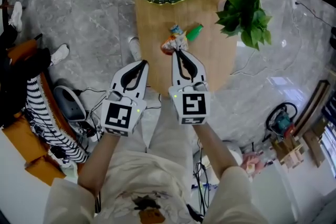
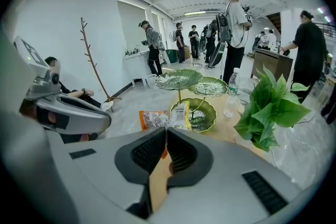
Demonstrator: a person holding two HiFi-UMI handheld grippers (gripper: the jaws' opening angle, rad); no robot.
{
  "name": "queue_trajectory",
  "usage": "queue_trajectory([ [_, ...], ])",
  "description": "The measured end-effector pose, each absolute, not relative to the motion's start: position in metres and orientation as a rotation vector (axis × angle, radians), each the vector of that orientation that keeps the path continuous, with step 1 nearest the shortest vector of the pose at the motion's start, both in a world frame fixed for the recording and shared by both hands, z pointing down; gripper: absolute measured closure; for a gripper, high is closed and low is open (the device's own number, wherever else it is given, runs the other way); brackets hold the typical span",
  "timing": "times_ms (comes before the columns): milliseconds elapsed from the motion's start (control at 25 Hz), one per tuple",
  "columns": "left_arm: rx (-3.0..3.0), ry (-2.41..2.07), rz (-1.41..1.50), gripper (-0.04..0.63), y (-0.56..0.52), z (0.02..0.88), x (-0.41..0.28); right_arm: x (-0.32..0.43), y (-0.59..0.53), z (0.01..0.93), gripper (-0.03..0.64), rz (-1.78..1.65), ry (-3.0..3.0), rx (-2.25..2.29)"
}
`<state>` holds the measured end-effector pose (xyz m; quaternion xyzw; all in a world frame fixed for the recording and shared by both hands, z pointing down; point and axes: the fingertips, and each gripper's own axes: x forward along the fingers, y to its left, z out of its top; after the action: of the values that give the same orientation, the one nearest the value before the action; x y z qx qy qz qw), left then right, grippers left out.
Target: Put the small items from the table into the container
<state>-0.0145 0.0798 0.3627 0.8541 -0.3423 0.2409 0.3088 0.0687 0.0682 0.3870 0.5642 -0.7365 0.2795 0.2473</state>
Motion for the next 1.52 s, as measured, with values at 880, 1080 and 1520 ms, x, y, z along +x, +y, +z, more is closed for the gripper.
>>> queue_trajectory([
  [880, 2.308, -0.945, 0.603, 0.586, 0.022, 0.320, -0.027, 0.057, -0.003, 0.329, 0.598, 0.672, -2.072, 1.621],
  [1080, 2.314, -0.959, 0.588, 0.586, 0.006, 0.316, -0.026, 0.057, -0.020, 0.327, 0.598, 0.660, -2.081, 1.632],
  [1520, 2.309, -0.955, 0.586, 0.586, -0.020, 0.316, -0.027, 0.059, -0.051, 0.323, 0.598, 0.632, -2.074, 1.670],
])
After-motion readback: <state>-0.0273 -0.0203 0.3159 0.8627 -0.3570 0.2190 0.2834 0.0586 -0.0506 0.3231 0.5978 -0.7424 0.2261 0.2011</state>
